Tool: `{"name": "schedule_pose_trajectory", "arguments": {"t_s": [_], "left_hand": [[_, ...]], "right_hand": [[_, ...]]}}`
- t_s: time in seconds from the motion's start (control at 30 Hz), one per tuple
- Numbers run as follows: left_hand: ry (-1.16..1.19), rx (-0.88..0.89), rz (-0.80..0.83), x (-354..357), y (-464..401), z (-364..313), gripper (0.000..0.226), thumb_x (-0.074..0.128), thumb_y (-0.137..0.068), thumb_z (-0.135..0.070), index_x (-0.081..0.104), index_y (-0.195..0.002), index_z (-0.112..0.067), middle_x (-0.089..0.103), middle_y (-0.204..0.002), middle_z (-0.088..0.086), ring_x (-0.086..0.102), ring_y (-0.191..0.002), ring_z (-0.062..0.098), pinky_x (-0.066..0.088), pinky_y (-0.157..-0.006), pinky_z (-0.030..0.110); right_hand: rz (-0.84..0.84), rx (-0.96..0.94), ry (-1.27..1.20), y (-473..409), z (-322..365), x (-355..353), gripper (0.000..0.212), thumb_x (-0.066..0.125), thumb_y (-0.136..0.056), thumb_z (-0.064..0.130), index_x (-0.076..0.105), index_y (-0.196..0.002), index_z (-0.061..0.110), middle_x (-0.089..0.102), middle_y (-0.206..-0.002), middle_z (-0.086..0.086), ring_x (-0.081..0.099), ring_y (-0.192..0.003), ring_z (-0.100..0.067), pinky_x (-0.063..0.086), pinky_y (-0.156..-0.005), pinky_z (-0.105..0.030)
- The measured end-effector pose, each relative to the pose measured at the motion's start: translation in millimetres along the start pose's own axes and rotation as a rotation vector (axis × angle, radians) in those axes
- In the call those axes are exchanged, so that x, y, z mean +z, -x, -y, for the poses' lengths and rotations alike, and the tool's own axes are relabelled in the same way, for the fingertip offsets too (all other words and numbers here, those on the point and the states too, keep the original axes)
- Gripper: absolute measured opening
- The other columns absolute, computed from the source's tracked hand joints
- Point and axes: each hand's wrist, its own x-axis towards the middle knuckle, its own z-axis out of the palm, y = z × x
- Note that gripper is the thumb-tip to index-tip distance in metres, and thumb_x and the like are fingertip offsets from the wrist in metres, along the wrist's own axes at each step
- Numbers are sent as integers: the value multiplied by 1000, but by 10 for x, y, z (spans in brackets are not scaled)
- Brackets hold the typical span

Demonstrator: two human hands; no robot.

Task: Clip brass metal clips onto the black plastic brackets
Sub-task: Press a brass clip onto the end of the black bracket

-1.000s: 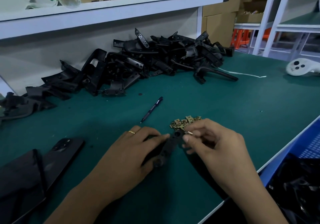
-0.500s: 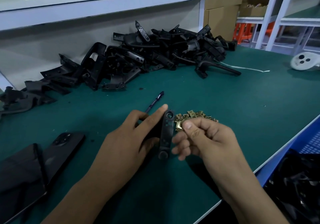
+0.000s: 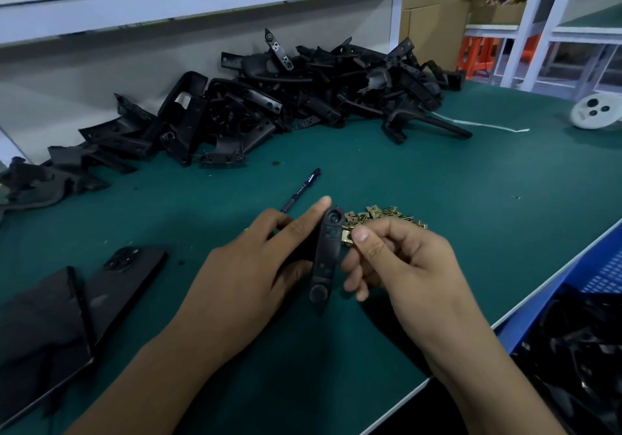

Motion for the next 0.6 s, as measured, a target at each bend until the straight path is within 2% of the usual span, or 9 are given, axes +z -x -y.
{"name": "schedule_pose_trajectory", "arguments": {"t_s": [0.37,0.47,0.6], "left_hand": [[-18,22,1,15,-7,-8,73,52,-94,-44,19,-159,-55,49,-121,-17,59,-88,11,57,-63,40],[-21,37,-5,32,-15,-33,69,49,-99,-44,16,-159,-54,48,-119,-16,59,-86,12,56,-61,40],[-76,8,6,30,-32,-82,71,49,-96,-44,18,-160,-51,51,-121,-12,60,-83,15,55,-58,40]], "right_hand": [[-16,-7,98,18,25,-1,35,64,-101,27,66,-69,12,64,-56,-9,54,-49,-22,45,-49,-29],[-49,-31,117,20,14,12,35,63,-101,27,64,-69,13,62,-55,-7,52,-48,-19,44,-48,-26],[-95,-54,201,32,18,19,39,65,-100,30,61,-64,15,57,-49,-2,48,-43,-12,38,-45,-19]]}}
